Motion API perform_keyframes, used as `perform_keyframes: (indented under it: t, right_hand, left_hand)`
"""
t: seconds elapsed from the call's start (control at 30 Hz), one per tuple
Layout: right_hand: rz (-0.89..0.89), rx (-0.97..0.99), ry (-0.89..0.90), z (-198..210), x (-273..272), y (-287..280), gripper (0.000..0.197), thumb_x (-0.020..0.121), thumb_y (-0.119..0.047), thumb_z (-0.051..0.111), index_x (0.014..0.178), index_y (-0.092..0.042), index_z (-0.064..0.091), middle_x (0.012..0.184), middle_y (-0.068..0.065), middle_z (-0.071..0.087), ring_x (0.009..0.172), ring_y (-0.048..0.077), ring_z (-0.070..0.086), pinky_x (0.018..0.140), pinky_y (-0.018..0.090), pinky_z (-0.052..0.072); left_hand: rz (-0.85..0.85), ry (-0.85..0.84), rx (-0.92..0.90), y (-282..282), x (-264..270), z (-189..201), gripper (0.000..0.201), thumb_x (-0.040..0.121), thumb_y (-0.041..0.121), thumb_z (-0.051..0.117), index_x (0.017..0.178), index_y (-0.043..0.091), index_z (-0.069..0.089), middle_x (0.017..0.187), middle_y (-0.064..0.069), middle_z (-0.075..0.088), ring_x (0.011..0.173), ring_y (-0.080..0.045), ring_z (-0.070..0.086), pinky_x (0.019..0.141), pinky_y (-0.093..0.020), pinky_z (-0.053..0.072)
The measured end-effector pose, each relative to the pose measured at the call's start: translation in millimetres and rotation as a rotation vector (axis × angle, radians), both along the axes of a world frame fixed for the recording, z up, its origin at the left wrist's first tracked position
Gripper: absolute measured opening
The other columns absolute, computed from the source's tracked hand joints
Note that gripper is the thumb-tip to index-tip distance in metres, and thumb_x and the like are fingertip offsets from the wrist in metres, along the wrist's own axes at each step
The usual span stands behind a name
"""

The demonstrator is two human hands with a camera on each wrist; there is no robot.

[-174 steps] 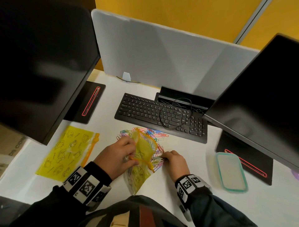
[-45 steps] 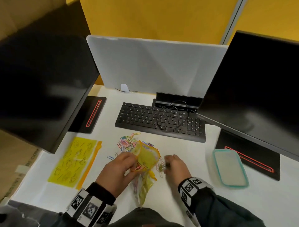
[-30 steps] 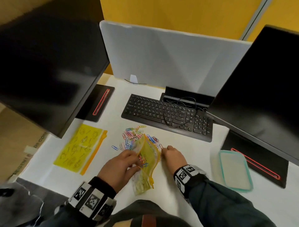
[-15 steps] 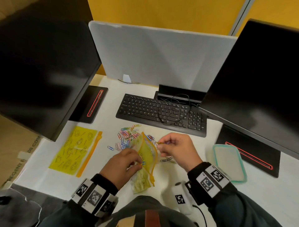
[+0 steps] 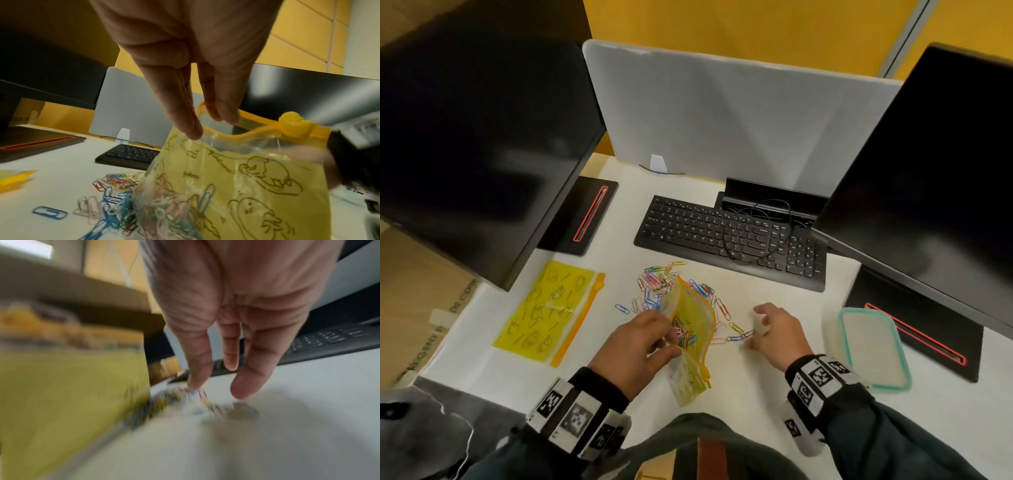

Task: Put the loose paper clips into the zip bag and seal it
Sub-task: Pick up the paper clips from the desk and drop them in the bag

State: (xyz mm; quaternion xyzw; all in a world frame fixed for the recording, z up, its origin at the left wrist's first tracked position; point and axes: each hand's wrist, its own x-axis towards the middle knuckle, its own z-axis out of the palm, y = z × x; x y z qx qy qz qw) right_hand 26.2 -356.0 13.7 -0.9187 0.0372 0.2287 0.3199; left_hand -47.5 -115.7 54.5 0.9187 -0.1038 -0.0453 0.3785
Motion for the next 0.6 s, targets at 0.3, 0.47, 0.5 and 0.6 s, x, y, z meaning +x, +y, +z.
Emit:
perform_keyframes:
  t: [0.3, 0.47, 0.5, 0.6]
  right_hand:
    - [0.274, -0.121, -0.091, -28.7, 20.3, 56.8, 0.08, 0.072, -0.042, 0.072, 0.138, -0.017, 0.034, 0.122, 0.008, 0.042, 0.118, 0.028, 0.042, 0.098, 0.037, 0.043]
    - [0.458, -0.317, -0.086, -31.0, 22.2, 74.5, 0.096, 0.066, -0.04, 0.077, 0.141, -0.014, 0.024, 0.126, 0.011, 0.038, 0.118, 0.03, 0.039, 0.094, 0.043, 0.046]
    - [0.447, -0.316, -0.106, -32.1, 23.0, 74.6, 0.079, 0.074, -0.031, 0.073, 0.137, -0.012, 0.031, 0.124, 0.012, 0.041, 0.116, 0.032, 0.042, 0.092, 0.042, 0.046]
    - [0.404, -0.304, -0.183, -35.5, 25.9, 69.2, 0.032, 0.087, -0.012, 0.052, 0.119, -0.006, 0.05, 0.116, 0.016, 0.05, 0.106, 0.035, 0.053, 0.086, 0.039, 0.047]
  left_hand:
    - [0.061, -0.074, 0.008, 21.6, -18.8, 15.3, 0.016, 0.077, 0.047, 0.049, 0.074, 0.031, 0.049, 0.079, 0.01, 0.054, 0.069, -0.006, 0.052, 0.061, -0.028, 0.05]
    - [0.112, -0.068, 0.013, 24.5, -18.0, 11.3, 0.017, 0.076, 0.047, 0.049, 0.074, 0.029, 0.05, 0.08, 0.005, 0.057, 0.068, -0.006, 0.053, 0.061, -0.028, 0.049]
    - [0.115, -0.064, 0.014, 24.8, -16.9, 10.8, 0.018, 0.076, 0.047, 0.048, 0.075, 0.029, 0.05, 0.081, 0.005, 0.057, 0.069, -0.007, 0.053, 0.061, -0.028, 0.049]
    - [0.112, -0.071, 0.011, 24.0, -14.0, 9.3, 0.017, 0.077, 0.047, 0.048, 0.076, 0.03, 0.05, 0.082, 0.008, 0.055, 0.069, -0.007, 0.053, 0.061, -0.028, 0.05]
